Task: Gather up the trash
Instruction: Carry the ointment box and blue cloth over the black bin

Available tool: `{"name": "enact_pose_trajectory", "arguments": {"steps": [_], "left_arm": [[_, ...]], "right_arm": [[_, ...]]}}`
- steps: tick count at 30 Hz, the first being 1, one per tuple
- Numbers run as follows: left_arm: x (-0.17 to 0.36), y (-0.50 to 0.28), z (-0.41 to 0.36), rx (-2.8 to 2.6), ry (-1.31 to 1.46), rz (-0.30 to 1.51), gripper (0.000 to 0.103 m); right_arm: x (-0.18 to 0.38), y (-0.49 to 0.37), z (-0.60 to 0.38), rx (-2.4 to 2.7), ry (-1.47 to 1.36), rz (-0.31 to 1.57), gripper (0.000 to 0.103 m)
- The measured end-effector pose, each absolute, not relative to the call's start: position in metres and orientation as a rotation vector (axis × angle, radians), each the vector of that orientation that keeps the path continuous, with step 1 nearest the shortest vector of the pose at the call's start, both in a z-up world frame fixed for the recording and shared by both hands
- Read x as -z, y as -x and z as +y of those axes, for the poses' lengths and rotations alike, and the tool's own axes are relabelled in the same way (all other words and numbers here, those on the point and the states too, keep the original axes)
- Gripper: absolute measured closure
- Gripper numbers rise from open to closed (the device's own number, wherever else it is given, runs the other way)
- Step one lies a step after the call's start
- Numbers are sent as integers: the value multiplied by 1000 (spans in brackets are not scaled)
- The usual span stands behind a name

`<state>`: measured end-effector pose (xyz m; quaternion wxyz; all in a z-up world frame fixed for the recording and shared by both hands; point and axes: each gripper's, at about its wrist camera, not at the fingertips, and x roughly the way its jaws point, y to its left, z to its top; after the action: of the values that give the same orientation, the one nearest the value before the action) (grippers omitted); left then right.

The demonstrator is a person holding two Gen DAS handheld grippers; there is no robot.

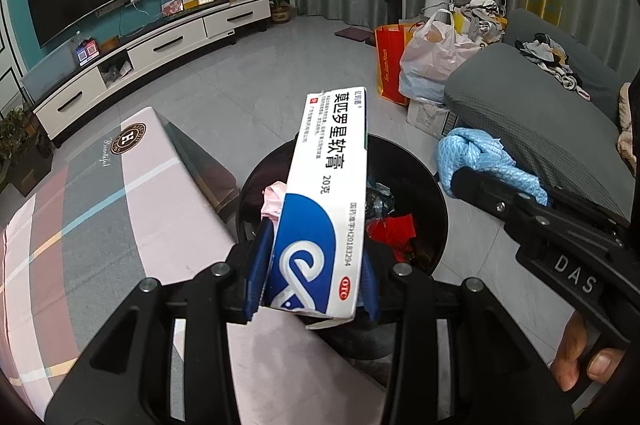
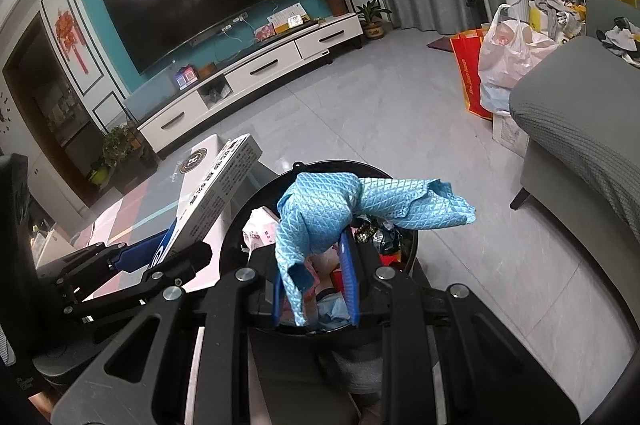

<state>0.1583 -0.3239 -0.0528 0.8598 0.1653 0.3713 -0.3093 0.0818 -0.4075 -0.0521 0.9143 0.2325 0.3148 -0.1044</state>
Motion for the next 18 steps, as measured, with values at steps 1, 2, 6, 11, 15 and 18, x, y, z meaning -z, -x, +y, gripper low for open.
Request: {"name": "enact_pose_trajectory", "arguments": {"steps": [1,2,6,11,15,18], "left_arm": [[53,-159,-325,651,-350,781,63],[54,-160,-327,652,-351,785,63],[57,-165,-331,655,-354,799,63],[62,-166,-339,656,-371,810,63],[68,-170,-344,655,-373,832,63],[70,-174,-346,649,-376,839,63]], "right_arm": [[53,-82,-408,214,-480,651,78],[53,-83,-408,214,-480,654,78],[56,-86,-411,216,-483,666,78],[60,-89,-415,230,-477,677,78],[63,-89,-418,233,-483,682,78],[66,-90,-420,238,-484,688,78]]}}
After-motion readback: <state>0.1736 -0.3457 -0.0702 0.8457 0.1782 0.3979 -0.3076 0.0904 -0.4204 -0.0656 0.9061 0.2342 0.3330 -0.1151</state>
